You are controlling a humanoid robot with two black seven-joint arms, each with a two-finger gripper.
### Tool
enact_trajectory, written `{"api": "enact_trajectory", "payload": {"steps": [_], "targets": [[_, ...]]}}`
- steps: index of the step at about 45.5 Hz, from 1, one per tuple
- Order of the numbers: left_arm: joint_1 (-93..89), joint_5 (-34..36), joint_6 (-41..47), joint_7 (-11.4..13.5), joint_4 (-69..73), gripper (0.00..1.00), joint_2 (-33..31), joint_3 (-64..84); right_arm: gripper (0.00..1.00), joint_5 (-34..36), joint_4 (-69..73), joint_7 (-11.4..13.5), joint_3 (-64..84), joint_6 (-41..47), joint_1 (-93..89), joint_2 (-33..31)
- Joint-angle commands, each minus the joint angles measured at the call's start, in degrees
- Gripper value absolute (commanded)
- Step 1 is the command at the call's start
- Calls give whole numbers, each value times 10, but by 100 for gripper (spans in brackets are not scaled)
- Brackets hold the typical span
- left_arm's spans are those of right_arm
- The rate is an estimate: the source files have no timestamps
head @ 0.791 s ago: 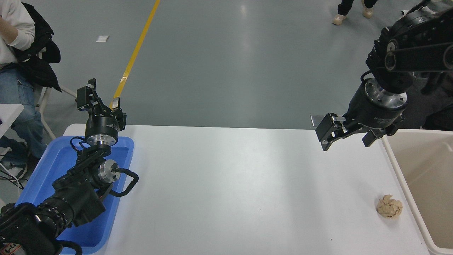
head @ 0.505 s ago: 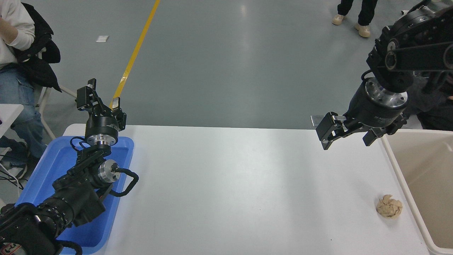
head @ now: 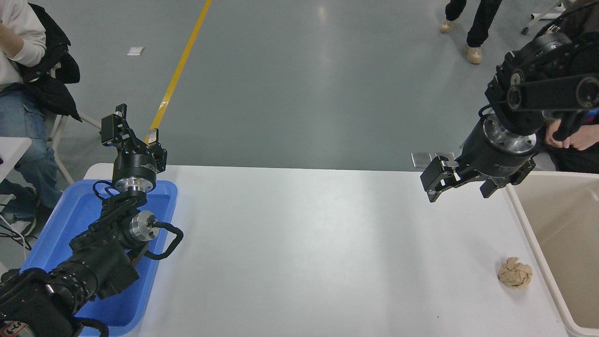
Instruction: Pick up paper ball place in dustbin
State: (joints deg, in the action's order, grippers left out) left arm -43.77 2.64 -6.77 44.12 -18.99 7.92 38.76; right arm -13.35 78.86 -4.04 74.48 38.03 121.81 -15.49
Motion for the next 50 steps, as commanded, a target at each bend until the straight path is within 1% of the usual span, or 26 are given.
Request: {"api": "enact_trajectory", "payload": {"steps": [1,8,18,26,35,43,50], "targets": [[0,0,0,0,0,100,0,0,100,-87,-24,0,-1,-55,-79,-88],[0,0,0,0,0,100,0,0,100,-173,-65,0,-21,-114,-162,-159],[0,0,0,0,0,100,0,0,100,-264,-131,0,-63,-211,-306,-205],[0,0,0,0,0,100,0,0,100,-268,-167,1,-126,-261,-400,-221],[0,0,0,0,0,100,0,0,100,-269,-224,1,-161,-302,-478,-219],[0,0,0,0,0,100,0,0,100,-269,-295,0,-196,-306,-549,-214],[0,0,0,0,0,100,0,0,100,-269,-330,-1,-224,-306,-597,-198]]}}
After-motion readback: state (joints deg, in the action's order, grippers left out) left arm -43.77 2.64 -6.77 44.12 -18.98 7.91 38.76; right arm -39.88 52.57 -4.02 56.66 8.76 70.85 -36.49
